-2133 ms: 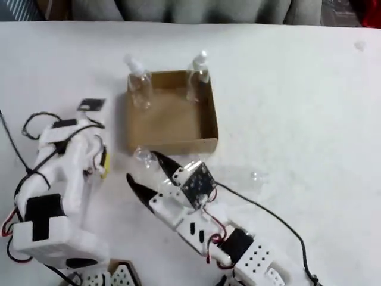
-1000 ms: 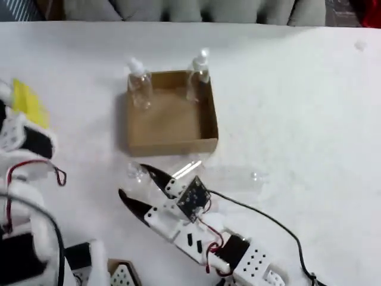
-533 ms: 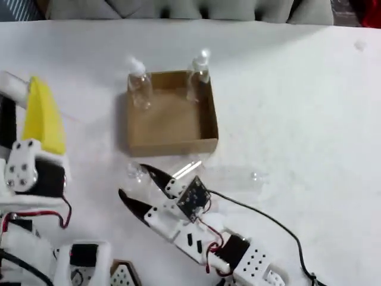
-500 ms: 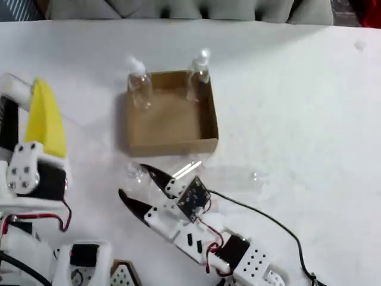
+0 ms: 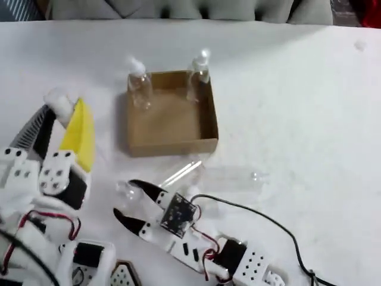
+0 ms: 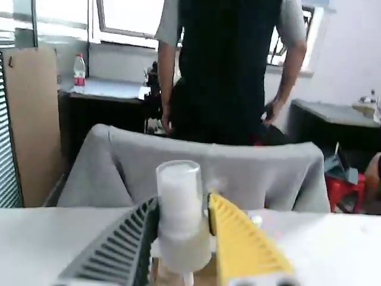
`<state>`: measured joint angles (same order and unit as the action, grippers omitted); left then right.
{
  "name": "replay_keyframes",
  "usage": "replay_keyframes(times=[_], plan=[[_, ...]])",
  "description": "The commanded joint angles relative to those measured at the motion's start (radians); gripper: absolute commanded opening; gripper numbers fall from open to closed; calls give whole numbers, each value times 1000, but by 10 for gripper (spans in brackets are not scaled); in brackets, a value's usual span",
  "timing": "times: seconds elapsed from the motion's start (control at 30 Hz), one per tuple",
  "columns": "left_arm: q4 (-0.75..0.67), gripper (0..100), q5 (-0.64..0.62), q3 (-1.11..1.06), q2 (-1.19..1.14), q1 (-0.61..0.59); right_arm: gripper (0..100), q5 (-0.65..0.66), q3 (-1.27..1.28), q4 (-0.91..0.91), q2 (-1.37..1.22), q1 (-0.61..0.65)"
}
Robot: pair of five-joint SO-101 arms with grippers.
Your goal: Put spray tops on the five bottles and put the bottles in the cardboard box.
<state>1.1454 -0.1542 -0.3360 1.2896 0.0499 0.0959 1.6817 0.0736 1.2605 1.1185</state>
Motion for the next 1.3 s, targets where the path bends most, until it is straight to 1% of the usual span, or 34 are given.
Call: replay_keyframes(times=[0.0,0.1,0.2,0.4,0.57,0.67,0.83,1.1,1.27], plan=[[3,20,31,-44,7,7,15,15,11,-2,16,12],[6,20,23,-66,19,7,15,15,11,-2,16,12],[34,20,21,-95,81,15,15,15,11,-2,16,12],[29,20,21,-265,240,15,15,15,11,-2,18,12],[-75,20,20,-430,340,13,15,15,11,-2,18,12],[-115,20,20,-476,377,8,15,15,11,-2,15,12],[-74,20,20,-482,387,15,15,15,11,-2,13,12],[37,20,20,-482,389,16,15,18,11,-2,13,12],[149,20,20,-450,447,19,15,18,11,-2,15,12]])
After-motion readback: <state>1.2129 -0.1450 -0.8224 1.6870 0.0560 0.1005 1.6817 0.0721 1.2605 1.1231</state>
